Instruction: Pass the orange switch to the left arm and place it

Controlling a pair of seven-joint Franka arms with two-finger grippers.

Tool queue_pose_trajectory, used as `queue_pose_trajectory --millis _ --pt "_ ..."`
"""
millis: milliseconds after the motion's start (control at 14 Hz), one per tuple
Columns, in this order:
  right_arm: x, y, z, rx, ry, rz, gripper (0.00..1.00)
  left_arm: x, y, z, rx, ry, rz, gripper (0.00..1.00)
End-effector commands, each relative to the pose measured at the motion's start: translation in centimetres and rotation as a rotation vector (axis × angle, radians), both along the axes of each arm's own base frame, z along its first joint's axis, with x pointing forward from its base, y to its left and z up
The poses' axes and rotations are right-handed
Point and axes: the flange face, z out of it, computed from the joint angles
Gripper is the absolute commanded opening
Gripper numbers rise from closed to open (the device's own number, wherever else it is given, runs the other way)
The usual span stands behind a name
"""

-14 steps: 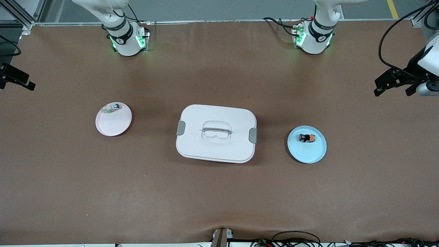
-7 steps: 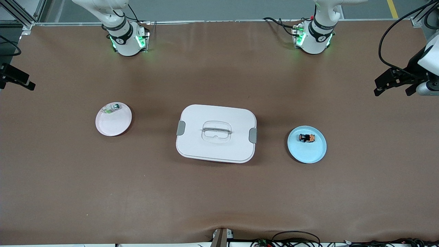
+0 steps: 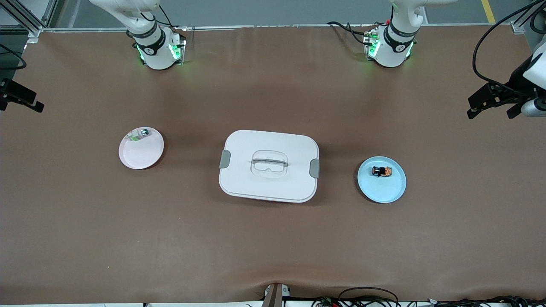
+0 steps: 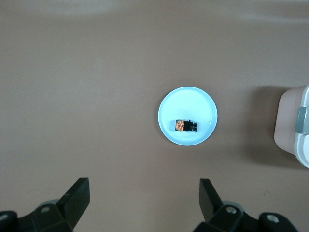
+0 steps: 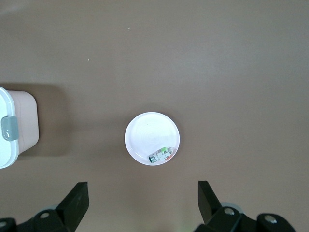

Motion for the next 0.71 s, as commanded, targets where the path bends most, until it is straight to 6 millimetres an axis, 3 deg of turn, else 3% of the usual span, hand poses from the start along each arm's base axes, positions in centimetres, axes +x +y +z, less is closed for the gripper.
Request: queue_pose_trajectory --millis 0,643 --pt "-0.46 -0.28 0.38 -0.004 0.001 -0.007 1.00 -0.04 0.24 0.37 -0.005 0.020 0.001 1.00" --pt "-0.48 -0.44 0.31 -0.004 0.002 -0.010 1.00 0.13 -0.27 0.33 -0.006 0.020 -0.006 1.00"
